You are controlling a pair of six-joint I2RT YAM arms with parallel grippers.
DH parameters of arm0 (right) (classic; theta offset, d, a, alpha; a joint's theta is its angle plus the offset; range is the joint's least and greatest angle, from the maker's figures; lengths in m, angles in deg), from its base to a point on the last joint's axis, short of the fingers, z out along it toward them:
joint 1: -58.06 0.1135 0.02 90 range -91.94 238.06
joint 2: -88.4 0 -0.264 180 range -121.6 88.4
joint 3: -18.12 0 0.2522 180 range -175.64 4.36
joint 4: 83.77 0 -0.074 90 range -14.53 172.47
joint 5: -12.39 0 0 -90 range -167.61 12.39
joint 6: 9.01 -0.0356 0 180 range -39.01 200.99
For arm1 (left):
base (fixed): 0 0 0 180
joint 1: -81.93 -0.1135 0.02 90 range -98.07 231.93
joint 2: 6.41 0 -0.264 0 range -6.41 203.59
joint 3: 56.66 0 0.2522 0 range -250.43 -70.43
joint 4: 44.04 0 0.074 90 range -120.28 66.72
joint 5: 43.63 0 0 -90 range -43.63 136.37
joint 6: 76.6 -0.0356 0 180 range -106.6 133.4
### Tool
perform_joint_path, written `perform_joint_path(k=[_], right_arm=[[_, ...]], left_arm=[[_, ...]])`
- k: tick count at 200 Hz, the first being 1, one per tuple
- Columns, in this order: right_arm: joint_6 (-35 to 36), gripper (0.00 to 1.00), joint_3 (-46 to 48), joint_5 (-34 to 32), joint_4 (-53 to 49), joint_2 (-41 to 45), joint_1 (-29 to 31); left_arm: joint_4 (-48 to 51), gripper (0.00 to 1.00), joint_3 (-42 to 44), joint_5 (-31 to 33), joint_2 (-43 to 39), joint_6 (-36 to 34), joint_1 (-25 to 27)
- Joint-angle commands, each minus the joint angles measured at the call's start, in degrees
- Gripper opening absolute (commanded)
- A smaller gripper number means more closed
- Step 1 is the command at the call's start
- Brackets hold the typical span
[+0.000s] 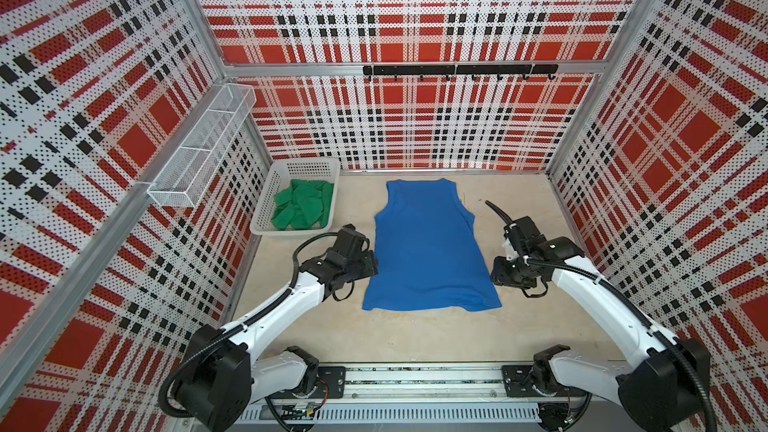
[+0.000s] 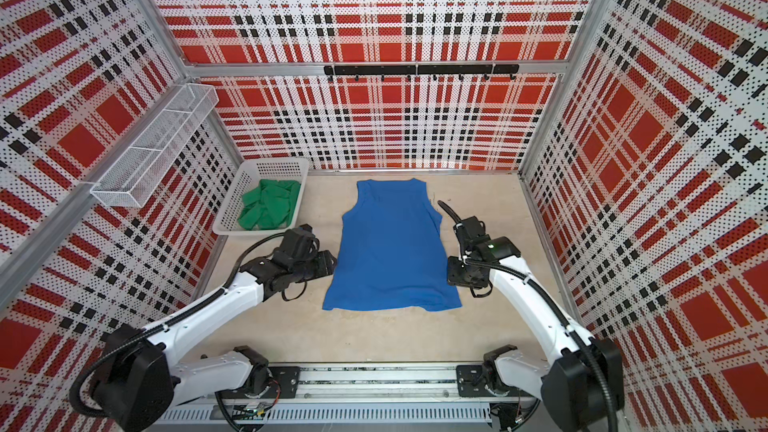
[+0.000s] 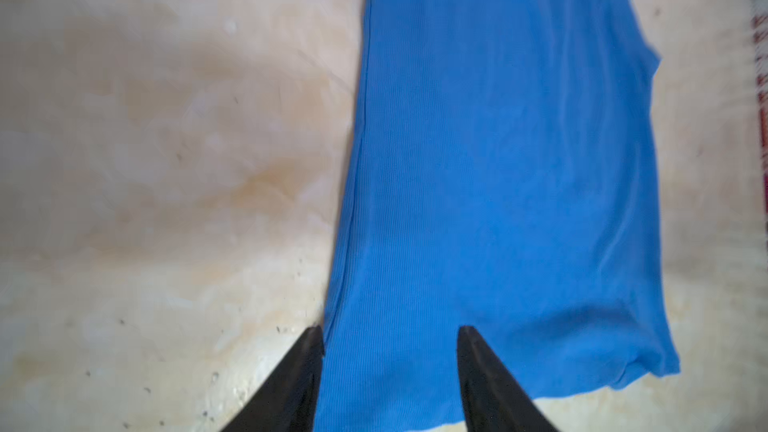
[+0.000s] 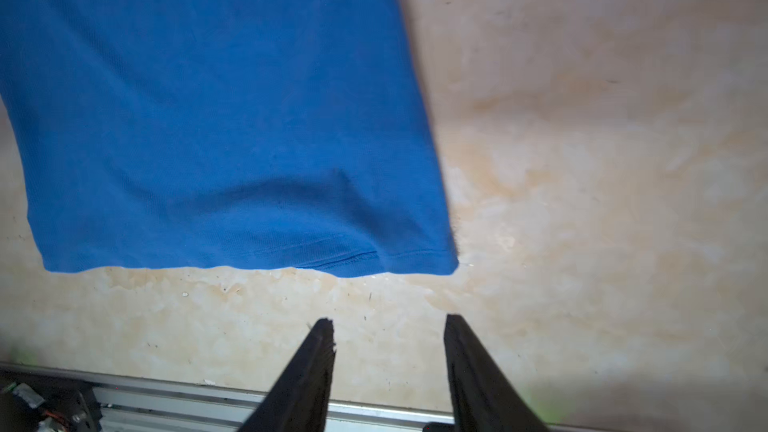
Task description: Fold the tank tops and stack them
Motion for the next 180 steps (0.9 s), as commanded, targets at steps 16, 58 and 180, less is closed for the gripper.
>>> perform_joint_path(k=[16,58,180], right_arm=[[-3.51,0.40,3.81,-1.28,10.30,-4.26,0.81],[-9.97,0.32,7.05,0.22,21.85,-11.11,6.44],[-10.81,0.22,8.78,-10.52,29.51,-26.94,2.65]], left_arm=[[-9.00,0.49,8.06,-1.15,-3.88,5.03,-0.46],[-18.52,0.41,-3.48,-2.35,11.23,0.78,0.42],[-34.88,0.35,-13.60,-3.62,40.86,-0.10,-2.28]])
